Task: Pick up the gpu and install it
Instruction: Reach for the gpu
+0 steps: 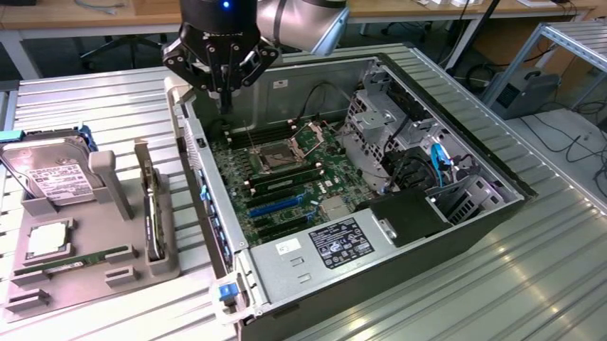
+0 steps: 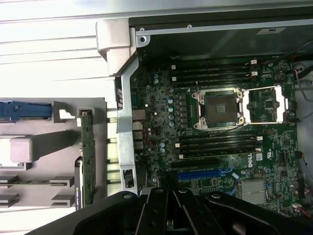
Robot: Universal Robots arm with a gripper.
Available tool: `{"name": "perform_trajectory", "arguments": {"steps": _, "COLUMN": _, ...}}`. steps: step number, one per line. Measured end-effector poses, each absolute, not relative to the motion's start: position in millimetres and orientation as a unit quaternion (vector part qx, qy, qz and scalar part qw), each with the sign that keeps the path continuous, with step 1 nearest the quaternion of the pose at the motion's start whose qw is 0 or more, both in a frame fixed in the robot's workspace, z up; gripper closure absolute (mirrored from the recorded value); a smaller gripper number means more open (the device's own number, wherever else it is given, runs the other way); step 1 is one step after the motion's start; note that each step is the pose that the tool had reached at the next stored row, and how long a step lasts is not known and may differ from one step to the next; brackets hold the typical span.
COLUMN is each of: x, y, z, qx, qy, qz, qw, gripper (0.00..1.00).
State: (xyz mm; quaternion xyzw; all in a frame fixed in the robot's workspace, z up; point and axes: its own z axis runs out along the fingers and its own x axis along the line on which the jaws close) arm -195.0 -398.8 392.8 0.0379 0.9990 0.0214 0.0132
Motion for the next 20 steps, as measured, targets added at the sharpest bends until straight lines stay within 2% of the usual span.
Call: {"name": "perform_trajectory", "arguments": {"steps": 20, "x": -202.1, "y": -398.9, "z": 392.8, "qx": 0.038, "qy": 0.999, "qz": 0.021, "qw": 0.013, "gripper": 0.89}}
